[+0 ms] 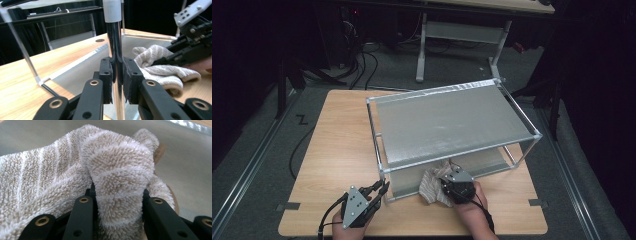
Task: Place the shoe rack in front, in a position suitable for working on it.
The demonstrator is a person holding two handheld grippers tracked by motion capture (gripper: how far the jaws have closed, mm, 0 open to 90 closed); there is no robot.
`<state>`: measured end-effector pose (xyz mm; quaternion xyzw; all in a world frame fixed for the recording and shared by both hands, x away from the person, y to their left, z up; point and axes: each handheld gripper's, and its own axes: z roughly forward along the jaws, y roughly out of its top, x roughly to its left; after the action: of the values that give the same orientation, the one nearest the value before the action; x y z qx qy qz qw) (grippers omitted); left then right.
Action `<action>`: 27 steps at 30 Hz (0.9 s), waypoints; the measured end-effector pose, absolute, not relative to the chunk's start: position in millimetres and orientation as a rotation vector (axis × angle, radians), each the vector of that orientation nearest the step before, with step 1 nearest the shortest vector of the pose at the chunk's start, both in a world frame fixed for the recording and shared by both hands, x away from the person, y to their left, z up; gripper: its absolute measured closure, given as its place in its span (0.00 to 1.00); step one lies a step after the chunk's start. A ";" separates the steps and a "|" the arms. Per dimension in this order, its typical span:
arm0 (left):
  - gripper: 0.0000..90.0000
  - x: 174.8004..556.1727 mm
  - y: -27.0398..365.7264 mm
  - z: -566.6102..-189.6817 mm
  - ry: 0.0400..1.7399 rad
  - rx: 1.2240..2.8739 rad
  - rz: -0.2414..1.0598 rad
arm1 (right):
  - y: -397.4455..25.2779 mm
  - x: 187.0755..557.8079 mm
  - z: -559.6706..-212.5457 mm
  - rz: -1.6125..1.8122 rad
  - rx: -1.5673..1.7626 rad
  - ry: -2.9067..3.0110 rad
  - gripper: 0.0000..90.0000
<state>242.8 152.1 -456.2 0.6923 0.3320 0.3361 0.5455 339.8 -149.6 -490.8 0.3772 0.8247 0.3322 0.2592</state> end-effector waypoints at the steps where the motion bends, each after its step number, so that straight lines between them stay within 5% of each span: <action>1: 0.87 242.7 151.2 -456.4 0.788 1.641 0.798 | -150.6 338.7 -490.4 0.900 1.032 2.234 0.76; 8: 0.88 237.5 141.9 -455.9 0.758 1.655 0.777 | -163.6 334.4 -478.8 1.019 1.019 2.142 0.71; 17: 0.87 235.5 137.5 -456.8 0.742 1.651 0.763 | -168.7 339.2 -471.1 1.126 1.013 2.047 0.39; 27: 0.87 235.9 137.0 -457.1 0.737 1.652 0.762 | -164.2 332.3 -465.1 1.168 1.000 2.022 0.31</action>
<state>235.9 137.0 -457.1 0.6995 0.3120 0.3228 0.5560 332.3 -164.2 -465.1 0.3761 0.7603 0.4391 0.2960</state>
